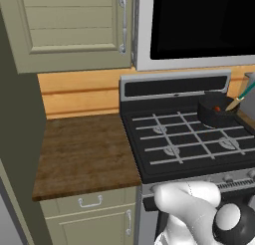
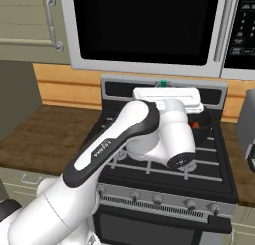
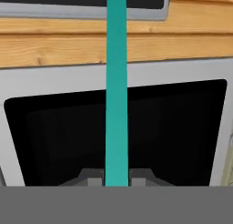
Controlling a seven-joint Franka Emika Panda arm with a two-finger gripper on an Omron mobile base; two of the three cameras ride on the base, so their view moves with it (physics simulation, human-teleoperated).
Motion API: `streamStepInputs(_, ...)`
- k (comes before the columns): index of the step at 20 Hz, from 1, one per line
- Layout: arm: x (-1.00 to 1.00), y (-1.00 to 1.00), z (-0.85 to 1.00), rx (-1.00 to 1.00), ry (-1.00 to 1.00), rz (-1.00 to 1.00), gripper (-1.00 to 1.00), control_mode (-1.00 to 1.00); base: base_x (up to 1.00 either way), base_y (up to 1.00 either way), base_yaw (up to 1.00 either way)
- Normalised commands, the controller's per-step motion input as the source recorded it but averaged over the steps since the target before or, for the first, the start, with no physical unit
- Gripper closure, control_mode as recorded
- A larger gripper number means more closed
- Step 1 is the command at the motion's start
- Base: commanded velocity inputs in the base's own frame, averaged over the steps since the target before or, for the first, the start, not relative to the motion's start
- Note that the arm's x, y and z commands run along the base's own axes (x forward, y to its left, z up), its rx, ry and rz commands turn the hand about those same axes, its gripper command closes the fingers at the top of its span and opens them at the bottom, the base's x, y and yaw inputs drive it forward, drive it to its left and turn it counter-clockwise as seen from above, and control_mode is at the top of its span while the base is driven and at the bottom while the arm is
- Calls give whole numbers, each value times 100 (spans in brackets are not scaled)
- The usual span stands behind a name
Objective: Put the bell pepper and lime in the pot. Retrieve the spatula and lightly stir the vegetables in the pot.
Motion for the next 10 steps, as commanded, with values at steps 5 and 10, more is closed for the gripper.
streamStepInputs(5,32,-44,0,2,0,-3,100,-100,0,0,0)
streamStepInputs(10,36,-45,-2,3,0,-2,100,-100,0,0,0)
